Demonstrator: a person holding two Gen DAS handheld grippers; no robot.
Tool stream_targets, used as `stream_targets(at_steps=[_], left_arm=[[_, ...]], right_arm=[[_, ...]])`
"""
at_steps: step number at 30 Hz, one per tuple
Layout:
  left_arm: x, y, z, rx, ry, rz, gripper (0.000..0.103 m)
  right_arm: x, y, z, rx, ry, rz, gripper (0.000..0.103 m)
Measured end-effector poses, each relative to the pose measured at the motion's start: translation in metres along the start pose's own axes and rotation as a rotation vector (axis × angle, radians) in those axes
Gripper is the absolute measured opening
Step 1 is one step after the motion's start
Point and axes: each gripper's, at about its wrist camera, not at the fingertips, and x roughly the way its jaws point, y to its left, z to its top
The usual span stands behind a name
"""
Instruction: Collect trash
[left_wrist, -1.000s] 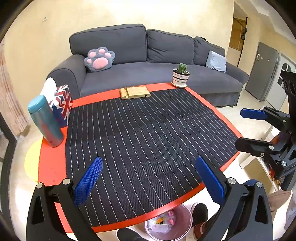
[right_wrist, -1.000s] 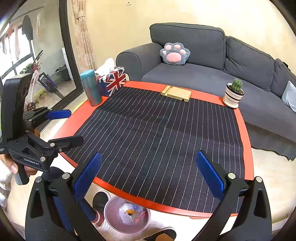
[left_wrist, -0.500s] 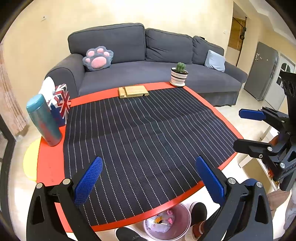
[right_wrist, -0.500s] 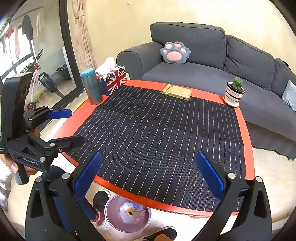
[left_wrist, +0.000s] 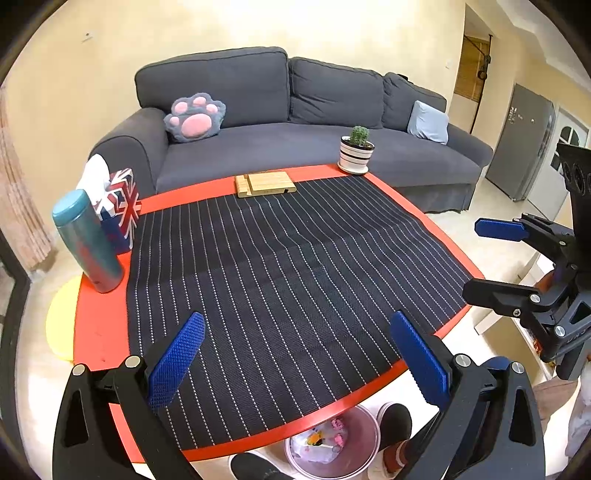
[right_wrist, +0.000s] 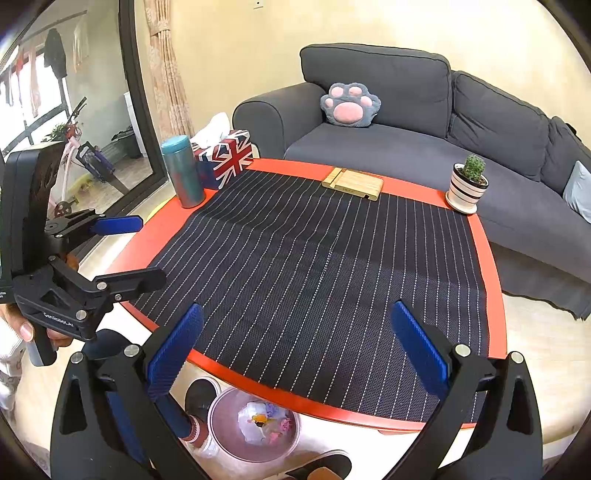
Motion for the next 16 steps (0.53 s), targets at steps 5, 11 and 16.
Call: stream_targets(at_steps=[5,11,16], left_arm=[[-0.0001,0.0006,-0.0002,0.000,-0.001,-0.001,0.097],[0.0027,0.0005,-0.0004,0.008,0.014,0.019,0.097],[0.0038,0.0013,-0.0006,0.010,0.009,0.035,0.097]], right_arm=[[-0.0003,-0.0002,0.0004,-0.001,0.000,0.001,0.100],[-0.0005,-0.0006,0.0019,-0.002,0.003,0.007,0.100],[0.0012,-0.0002,0.0019,-0.002,0.007,0.010,0.100]])
